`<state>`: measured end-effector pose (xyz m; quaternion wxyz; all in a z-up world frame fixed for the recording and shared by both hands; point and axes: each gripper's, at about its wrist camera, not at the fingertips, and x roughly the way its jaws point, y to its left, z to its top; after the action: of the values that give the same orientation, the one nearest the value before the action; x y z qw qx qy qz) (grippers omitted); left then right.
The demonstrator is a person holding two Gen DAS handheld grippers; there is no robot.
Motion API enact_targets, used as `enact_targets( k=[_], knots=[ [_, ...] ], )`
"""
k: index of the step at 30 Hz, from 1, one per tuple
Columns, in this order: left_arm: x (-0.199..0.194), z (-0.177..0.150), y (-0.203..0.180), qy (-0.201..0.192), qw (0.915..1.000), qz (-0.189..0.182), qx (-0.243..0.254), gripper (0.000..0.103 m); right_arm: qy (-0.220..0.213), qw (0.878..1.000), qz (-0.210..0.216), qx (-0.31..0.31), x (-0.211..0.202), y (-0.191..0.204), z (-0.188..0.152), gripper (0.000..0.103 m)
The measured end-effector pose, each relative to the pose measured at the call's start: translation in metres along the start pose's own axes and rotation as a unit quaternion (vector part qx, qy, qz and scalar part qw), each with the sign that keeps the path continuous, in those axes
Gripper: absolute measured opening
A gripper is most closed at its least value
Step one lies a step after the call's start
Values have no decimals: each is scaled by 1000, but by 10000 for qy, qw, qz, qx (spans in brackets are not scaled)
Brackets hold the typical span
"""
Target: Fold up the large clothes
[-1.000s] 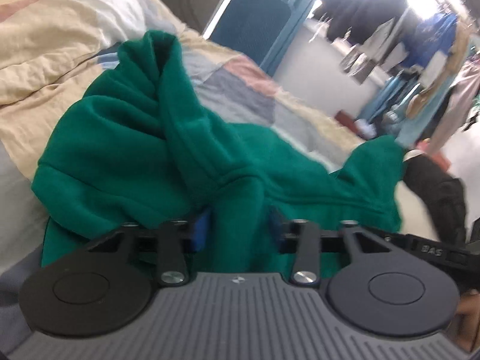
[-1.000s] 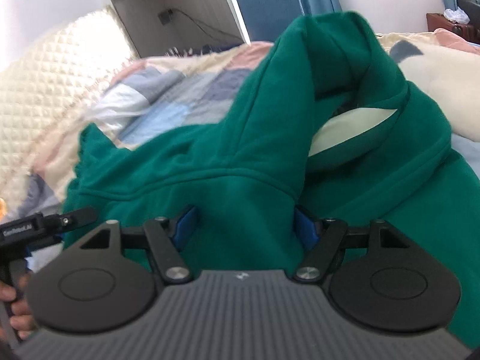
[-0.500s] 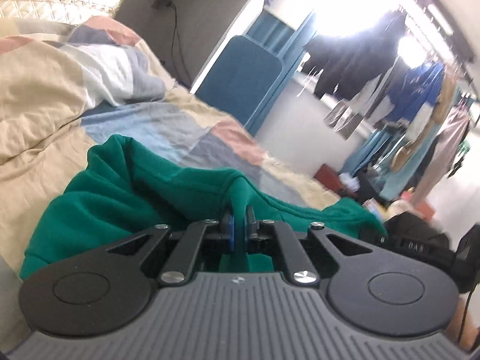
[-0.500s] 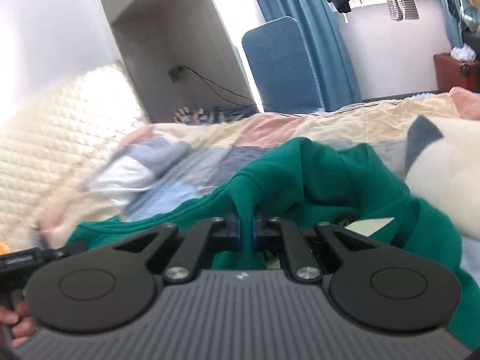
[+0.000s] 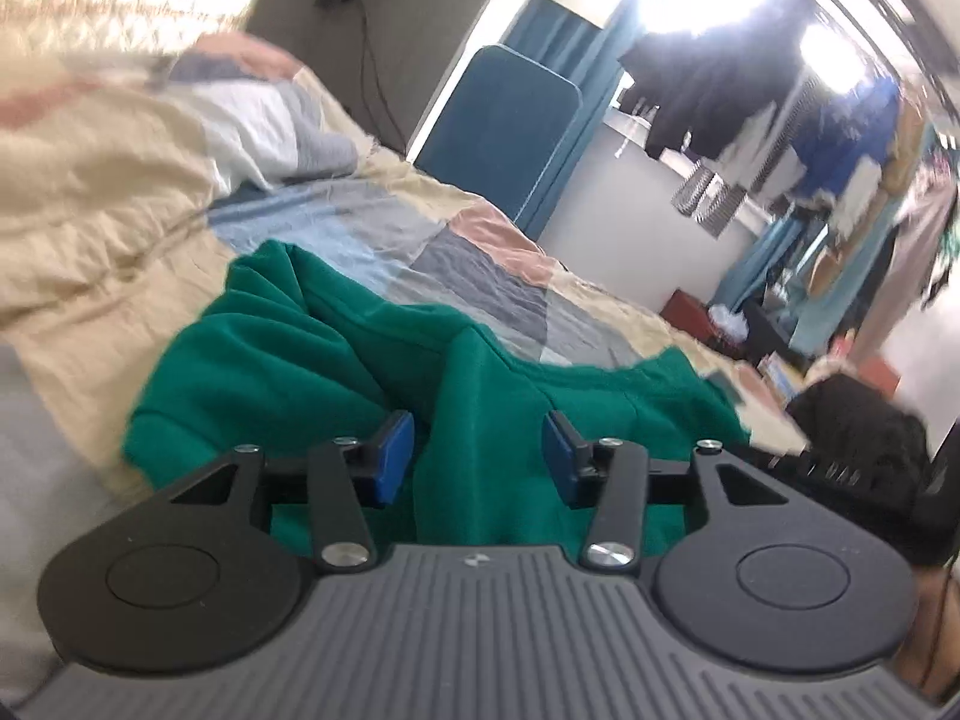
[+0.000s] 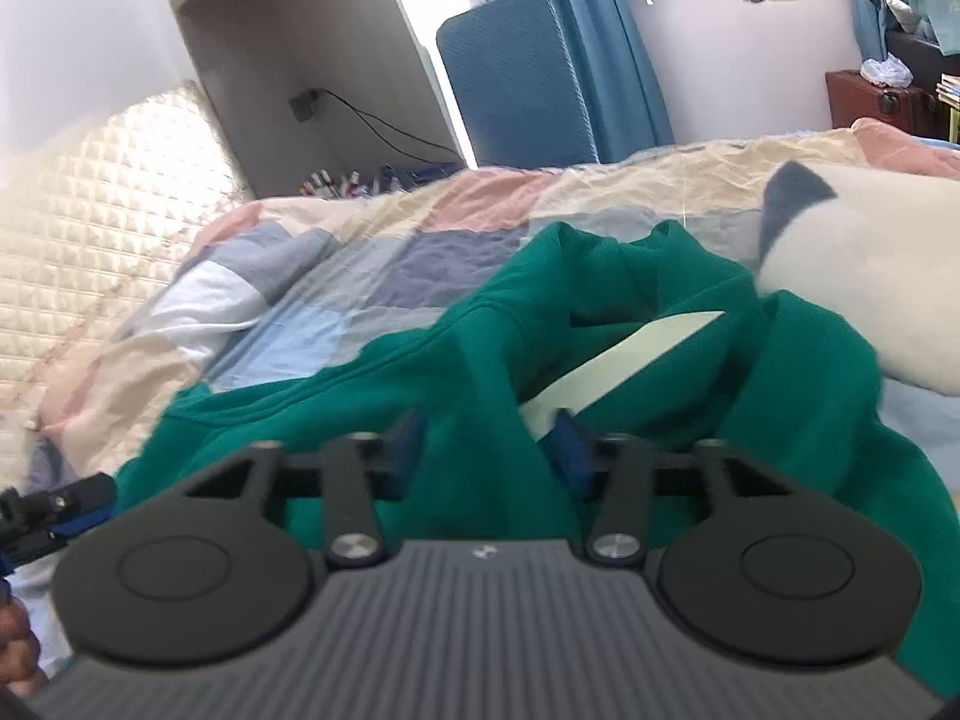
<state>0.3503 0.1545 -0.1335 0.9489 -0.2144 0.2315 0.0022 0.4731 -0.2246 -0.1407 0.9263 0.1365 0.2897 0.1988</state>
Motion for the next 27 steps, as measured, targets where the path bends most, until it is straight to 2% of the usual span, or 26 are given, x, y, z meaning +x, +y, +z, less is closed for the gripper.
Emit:
enact_targets(
  k=[8, 14, 20, 27],
  knots=[
    [-65, -37, -45, 186, 9992, -86, 349, 53, 6, 9983, 285, -506, -69, 35, -31, 57],
    [-85, -68, -62, 364, 9976, -42, 580, 53, 307, 9944, 588, -829, -87, 60, -66, 55],
    [-59, -91, -55, 940, 9930, 189, 686, 53, 490, 9863, 601, -1459, -69, 75, -89, 55],
    [-22, -108, -41, 1446, 9860, 490, 665, 53, 951, 9805, 548, -1632, -34, 67, -108, 53]
  ],
)
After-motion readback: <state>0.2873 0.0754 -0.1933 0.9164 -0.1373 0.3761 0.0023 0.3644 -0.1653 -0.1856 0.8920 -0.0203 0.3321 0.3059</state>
